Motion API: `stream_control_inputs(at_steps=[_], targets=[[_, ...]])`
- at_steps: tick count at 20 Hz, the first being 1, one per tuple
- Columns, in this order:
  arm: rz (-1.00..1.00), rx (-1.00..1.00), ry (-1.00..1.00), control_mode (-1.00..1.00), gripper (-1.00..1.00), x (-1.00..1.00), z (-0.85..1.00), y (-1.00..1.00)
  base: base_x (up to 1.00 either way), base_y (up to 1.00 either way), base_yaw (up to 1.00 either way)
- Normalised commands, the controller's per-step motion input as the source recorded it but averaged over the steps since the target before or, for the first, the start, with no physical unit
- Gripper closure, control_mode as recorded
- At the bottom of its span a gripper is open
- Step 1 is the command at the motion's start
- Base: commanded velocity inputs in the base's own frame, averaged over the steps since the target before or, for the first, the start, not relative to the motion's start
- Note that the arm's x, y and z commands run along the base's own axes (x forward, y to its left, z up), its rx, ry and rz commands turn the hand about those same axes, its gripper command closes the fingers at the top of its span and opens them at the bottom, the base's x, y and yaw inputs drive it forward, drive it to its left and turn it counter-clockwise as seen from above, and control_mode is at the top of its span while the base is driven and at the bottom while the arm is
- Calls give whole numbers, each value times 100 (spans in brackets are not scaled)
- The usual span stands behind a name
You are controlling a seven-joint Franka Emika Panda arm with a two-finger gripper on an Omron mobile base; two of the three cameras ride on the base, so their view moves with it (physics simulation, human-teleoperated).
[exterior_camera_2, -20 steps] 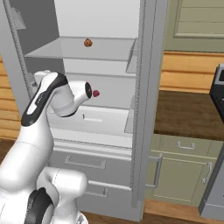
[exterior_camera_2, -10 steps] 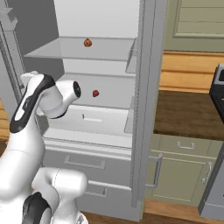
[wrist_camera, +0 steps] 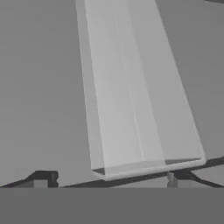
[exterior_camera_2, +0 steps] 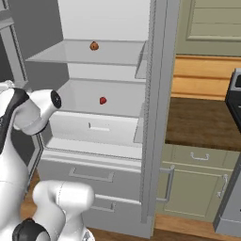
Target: Take the strawberry from the fridge and place it on top of the pancake, located on the dining counter.
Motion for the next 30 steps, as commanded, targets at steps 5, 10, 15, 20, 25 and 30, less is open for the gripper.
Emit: stream_control_inputs(at_steps=[5,10,15,20,25,30], targets=[[0,-1,0,-100,-100,-31,0,40,0,0,0],[0,-2,0,-100,-100,-18,0,15,0,0,0],[0,-2,0,-100,-100,-1,0,25,0,0,0],[0,-1,1,-100,-100,0,0,19,0,0,0],[-1,-1,0,-100,-100,-1,0,3,0,0,0],[-5,0,0,-100,-100,-11,2,-47,0,0,0]])
